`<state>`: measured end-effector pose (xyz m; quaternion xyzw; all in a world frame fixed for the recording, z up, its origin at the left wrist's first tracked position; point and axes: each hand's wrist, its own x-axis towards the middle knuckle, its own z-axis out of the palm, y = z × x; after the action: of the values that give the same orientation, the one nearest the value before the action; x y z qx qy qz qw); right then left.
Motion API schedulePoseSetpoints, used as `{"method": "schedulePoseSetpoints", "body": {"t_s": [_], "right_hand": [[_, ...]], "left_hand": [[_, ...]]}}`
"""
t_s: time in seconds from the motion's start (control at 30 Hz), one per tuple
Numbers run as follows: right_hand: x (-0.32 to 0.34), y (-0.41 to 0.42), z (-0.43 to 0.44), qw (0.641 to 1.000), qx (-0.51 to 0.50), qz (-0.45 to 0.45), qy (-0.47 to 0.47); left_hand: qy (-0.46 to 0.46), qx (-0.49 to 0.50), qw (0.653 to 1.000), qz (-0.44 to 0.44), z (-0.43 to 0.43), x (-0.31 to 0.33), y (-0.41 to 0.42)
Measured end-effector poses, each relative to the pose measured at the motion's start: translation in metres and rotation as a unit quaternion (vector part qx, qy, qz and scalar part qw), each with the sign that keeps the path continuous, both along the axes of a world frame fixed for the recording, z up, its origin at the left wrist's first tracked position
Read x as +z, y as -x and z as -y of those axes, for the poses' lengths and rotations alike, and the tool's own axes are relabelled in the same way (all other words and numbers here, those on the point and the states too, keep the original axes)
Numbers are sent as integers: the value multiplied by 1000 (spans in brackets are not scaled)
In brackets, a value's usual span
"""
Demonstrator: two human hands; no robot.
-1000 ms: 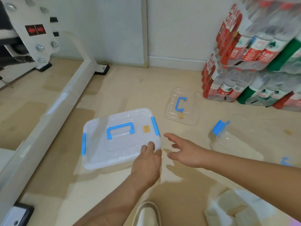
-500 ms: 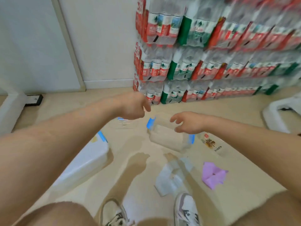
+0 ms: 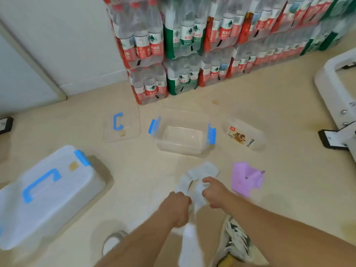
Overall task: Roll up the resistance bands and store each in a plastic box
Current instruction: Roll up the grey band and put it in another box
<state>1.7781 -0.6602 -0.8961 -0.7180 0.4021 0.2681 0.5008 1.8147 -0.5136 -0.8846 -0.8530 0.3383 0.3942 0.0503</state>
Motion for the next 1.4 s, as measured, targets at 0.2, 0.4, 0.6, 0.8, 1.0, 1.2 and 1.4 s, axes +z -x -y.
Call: {"method": "schedulePoseSetpoints", "body": {"t_s": [0.2, 0.4, 0.6, 0.8, 1.0, 1.2, 1.4], "right_hand": [[-68, 8, 13, 989, -121, -53, -69], [-88, -7, -2, 910, -320, -34, -261], [-32, -41, -1, 863, -357, 63, -351], [149, -74, -5, 931, -60, 215, -289], [314, -58, -42, 910, 163, 354, -140], [382, -29, -64, 864, 148, 454, -159], [363, -26, -67, 849, 161, 454, -216]], "left_hand": [[-84, 1, 996, -17, -9, -63, 18], [112, 181, 963, -167, -1, -79, 2], [159, 101, 976, -111, -4, 36, -43], [178, 143, 963, -146, -47, 187, -68], [481, 324, 814, 7, -88, 287, -37], [626, 332, 679, 193, -84, 342, -14], [503, 158, 751, 398, -94, 344, -11]]}}
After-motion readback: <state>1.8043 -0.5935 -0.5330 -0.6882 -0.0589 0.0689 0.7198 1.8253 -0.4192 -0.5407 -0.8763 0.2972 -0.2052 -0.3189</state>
